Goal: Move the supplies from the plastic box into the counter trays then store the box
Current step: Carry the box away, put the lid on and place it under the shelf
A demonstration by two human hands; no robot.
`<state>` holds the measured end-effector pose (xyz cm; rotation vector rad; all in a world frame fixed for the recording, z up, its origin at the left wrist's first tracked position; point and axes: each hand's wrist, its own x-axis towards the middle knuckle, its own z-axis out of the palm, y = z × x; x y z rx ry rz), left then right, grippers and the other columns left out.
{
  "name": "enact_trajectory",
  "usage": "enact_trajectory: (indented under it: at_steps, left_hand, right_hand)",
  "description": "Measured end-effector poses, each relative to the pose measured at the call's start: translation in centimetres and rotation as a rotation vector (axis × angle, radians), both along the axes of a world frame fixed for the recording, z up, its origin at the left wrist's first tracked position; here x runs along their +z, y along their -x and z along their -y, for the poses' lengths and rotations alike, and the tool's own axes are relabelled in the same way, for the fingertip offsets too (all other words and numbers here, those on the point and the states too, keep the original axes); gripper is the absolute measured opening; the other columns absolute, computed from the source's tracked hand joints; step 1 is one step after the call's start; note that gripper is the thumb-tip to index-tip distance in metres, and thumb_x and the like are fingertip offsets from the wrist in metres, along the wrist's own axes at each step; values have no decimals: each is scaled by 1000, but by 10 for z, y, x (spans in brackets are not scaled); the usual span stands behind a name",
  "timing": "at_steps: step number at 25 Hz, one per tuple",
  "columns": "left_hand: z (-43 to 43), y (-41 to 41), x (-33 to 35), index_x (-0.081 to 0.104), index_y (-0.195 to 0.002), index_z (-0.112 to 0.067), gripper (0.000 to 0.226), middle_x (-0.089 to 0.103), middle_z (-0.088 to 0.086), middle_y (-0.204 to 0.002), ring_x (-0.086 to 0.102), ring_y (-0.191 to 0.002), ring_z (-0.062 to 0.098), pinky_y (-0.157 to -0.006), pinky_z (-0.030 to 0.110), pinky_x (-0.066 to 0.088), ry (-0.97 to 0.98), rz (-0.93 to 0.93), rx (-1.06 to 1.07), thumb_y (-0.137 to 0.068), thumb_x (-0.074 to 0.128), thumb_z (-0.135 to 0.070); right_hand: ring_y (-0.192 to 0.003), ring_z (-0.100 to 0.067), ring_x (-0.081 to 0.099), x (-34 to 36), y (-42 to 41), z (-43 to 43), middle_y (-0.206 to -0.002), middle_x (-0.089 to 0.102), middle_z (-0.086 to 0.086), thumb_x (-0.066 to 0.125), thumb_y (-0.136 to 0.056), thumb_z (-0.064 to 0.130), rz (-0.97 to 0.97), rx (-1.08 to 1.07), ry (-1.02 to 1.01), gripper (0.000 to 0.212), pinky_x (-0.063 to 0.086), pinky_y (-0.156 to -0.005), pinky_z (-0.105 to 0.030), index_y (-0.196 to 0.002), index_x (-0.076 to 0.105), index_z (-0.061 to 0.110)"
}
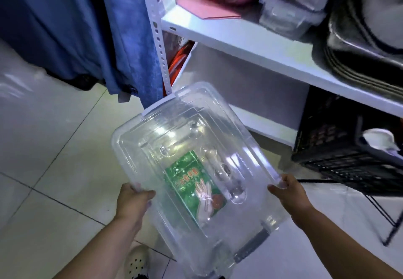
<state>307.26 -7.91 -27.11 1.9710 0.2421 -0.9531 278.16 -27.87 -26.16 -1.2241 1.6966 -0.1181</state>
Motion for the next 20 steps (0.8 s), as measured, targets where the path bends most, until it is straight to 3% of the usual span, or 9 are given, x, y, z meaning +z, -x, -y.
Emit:
enact_trajectory:
  at_steps: [4, 7, 10, 13, 15, 18, 20]
  left_hand:
    - [33, 9, 50, 40, -72, -14, 36, 44, 7, -76, 48, -65, 19, -59, 29, 44, 33, 18, -29, -76, 64, 12]
    - [56, 7, 69, 47, -90, -5, 29, 47, 16, -90, 51, -75, 26, -59, 31, 46, 50, -16, -100, -75, 65, 12]
    - [85, -3, 79, 47, -97, -6, 35, 50, 15, -94, 53, -72, 22, -60, 33, 49, 94, -46, -144, -74, 66, 12]
    - [118, -19, 85, 50, -105, -9, 39, 56, 8, -88, 57, -71, 19, -61, 30, 50, 149, -52, -216, -75, 68, 7]
    - [141, -33, 90, 54, -99, -12, 30, 60, 6, -87, 59, -72, 18, -64, 30, 51, 183, -52, -293, -78, 66, 6]
    - [176, -57, 94, 59, -92, -7, 21, 62, 12, -96, 60, -77, 23, -76, 33, 51, 206, -28, -405, -80, 61, 9]
    - [189, -68, 93, 59, -96, -3, 20, 62, 15, -97, 59, -74, 21, -73, 29, 49, 222, -39, -474, -81, 59, 10]
  right_hand:
    - [-69, -21, 54, 51, 23, 13, -84, 58, -8, 69, -80, 7, 57, -66, 35, 21, 43, -58, -28, -93, 53, 12]
    - [-68, -24, 53, 69, 33, 19, -80, 57, -10, 68, -80, 5, 97, -118, 20, 17, 42, -59, -30, -88, 54, 10]
    - [-65, -23, 48, 74, 37, 27, -74, 52, -9, 69, -79, 4, 116, -187, 42, 19, 37, -57, -30, -76, 51, 12]
    - [-73, -25, 50, 70, 34, 32, -78, 53, -13, 68, -80, 6, 151, -285, 17, 18, 40, -63, -32, -78, 51, 11]
    - [-68, -24, 48, 68, 27, 33, -75, 52, -12, 68, -81, 8, 177, -355, 17, 19, 39, -61, -31, -76, 50, 11]
    - [-75, -26, 49, 65, 8, 39, -81, 51, -15, 69, -81, 11, 188, -476, 21, 20, 40, -69, -35, -90, 54, 2]
    - [-71, -26, 51, 66, -10, 40, -79, 52, -14, 69, -81, 11, 211, -552, -2, 21, 42, -68, -33, -92, 56, -1]
